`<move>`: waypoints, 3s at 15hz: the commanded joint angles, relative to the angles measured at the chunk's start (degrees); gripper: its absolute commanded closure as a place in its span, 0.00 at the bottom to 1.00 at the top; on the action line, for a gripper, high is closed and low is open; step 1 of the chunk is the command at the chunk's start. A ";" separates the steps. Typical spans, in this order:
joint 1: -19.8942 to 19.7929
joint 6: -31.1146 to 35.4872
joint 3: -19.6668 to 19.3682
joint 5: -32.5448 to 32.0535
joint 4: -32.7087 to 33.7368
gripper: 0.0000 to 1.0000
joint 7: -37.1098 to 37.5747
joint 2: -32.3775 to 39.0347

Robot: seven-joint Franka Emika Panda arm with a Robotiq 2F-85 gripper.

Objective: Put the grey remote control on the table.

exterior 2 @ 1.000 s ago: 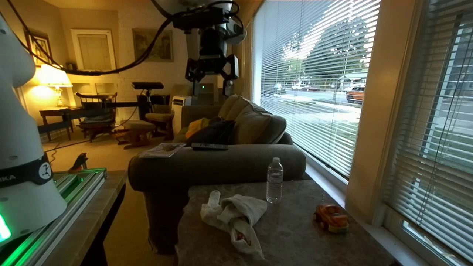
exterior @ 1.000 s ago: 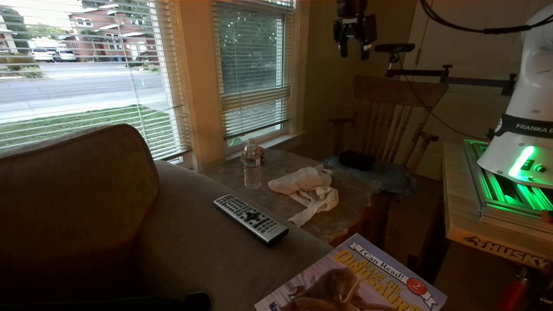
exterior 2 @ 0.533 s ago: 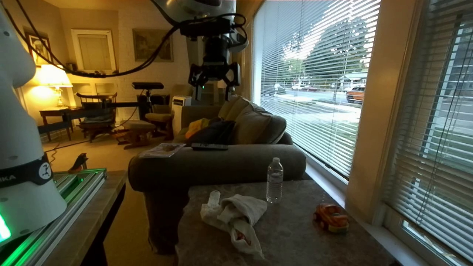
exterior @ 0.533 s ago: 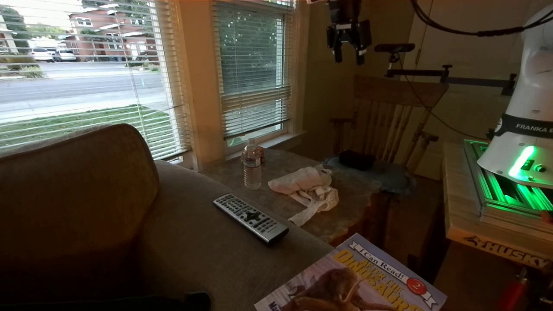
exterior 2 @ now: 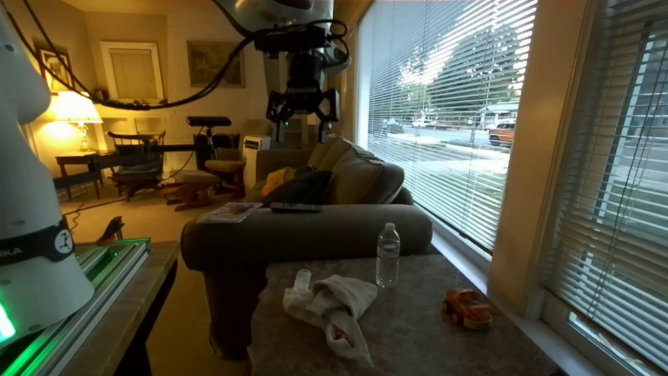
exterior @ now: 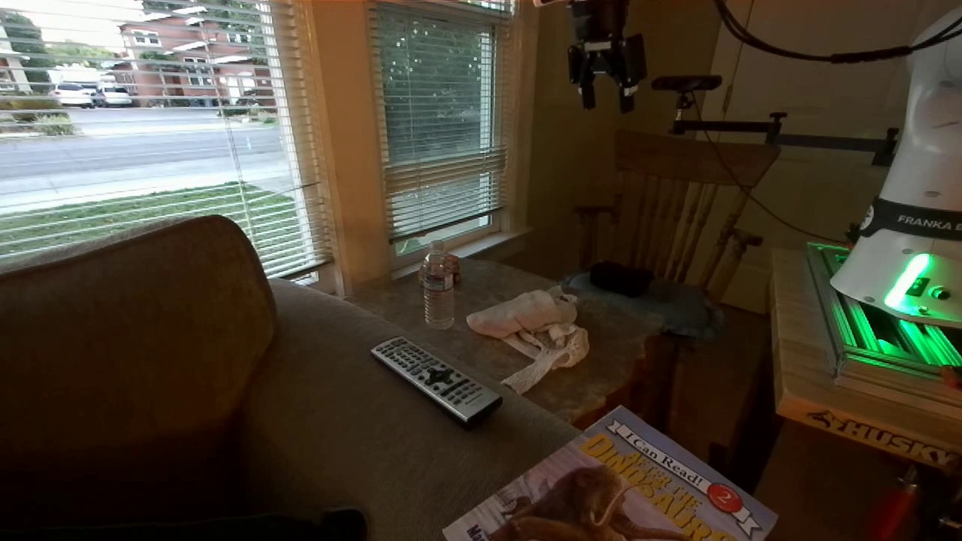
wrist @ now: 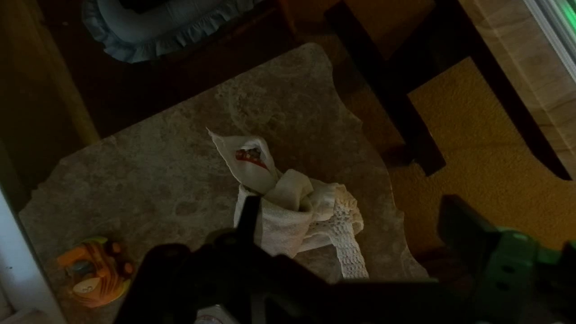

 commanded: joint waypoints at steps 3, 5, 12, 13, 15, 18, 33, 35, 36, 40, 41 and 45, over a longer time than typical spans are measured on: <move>-0.47 1.36 0.72 0.81 3.62 0.00 -1.81 4.94; -0.27 3.53 1.49 0.30 8.13 0.00 -0.70 11.12; 1.27 3.23 5.08 -2.17 27.13 0.00 0.04 31.82; 1.52 2.77 5.32 -2.19 29.26 0.00 0.02 33.73; 2.00 1.92 5.63 -2.06 33.05 0.00 -0.24 36.89; 2.87 0.24 5.96 -1.30 37.93 0.00 0.38 40.49; 3.67 1.09 7.76 -1.81 42.73 0.00 -4.33 45.73; 4.07 0.84 8.26 -2.10 44.94 0.00 -9.47 48.19; 4.22 0.70 8.66 -2.00 46.39 0.00 -12.45 49.81; 5.46 -0.54 9.63 -1.87 53.06 0.00 -23.45 56.19; 6.07 -1.13 9.59 -2.09 54.76 0.00 -25.99 57.58; 8.75 -2.36 9.38 -2.52 61.96 0.00 -35.94 62.85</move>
